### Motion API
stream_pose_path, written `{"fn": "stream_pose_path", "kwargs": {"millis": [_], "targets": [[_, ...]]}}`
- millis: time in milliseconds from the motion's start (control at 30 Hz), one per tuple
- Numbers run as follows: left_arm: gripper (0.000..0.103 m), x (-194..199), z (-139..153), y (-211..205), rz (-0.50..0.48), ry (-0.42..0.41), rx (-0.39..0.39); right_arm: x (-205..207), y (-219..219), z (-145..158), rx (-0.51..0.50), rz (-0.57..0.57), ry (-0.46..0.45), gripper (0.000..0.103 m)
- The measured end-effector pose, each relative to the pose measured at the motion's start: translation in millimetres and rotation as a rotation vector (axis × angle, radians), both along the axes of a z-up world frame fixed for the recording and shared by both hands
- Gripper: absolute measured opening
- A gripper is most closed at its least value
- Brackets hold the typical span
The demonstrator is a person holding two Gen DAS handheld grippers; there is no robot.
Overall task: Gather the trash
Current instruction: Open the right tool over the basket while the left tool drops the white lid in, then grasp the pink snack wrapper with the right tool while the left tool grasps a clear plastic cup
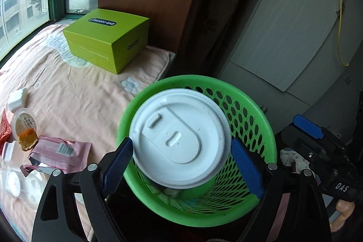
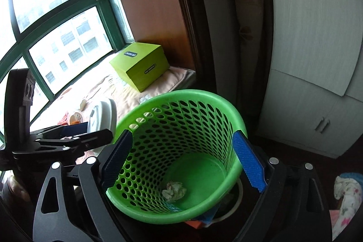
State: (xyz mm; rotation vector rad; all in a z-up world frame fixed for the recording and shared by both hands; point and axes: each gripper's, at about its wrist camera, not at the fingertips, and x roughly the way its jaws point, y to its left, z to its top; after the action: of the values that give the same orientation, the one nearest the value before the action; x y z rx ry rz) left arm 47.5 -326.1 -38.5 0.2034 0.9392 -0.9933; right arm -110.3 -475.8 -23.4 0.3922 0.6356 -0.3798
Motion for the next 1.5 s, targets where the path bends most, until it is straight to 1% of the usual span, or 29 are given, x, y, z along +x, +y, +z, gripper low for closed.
{"fn": "stream_pose_path", "kwargs": {"millis": [33,133,300,467,633,767,967,1200,1267,1400,1500], "targets": [[0.092,-0.4,-0.9,-2.1,-0.002,0.008,-0.006,-0.1,-0.1,-0.6,0.002,0.001,0.001,0.089],[0.093,-1.2,-0.7,-0.1,-0.004,0.024,-0.025,0.9,0.5,-1.6,0.009,0.006,0.003,0.089],[0.093,-0.3,3.8,17.9,0.041,0.010,-0.023,6.8,8.5,-0.6,0.007,0.032,0.002,0.089],[0.093,10.6,10.7,50.0,0.126,-0.012,-0.024,18.7,23.4,0.4,0.006,0.080,0.004,0.089],[0.093,26.7,15.8,89.9,0.237,-0.055,-0.005,35.0,44.2,1.5,0.000,0.140,0.007,0.089],[0.093,39.3,13.5,123.2,0.320,-0.078,0.009,48.8,61.5,3.0,-0.006,0.194,0.006,0.090],[0.093,59.4,-0.2,168.9,0.410,-0.080,0.043,67.5,83.0,2.2,-0.011,0.256,0.009,0.091],[0.091,78.6,-24.8,202.7,0.455,-0.081,0.101,79.1,97.1,0.7,-0.007,0.293,0.013,0.091],[0.087,82.4,-31.4,207.7,0.456,-0.075,0.111,81.7,99.5,-1.1,-0.004,0.301,0.018,0.091],[0.082,92.2,-45.9,210.9,0.453,-0.055,0.140,88.3,103.8,-5.2,0.001,0.315,0.033,0.091],[0.080,97.4,-53.8,211.8,0.454,-0.046,0.146,93.6,106.5,-8.2,0.003,0.328,0.044,0.091]]}}
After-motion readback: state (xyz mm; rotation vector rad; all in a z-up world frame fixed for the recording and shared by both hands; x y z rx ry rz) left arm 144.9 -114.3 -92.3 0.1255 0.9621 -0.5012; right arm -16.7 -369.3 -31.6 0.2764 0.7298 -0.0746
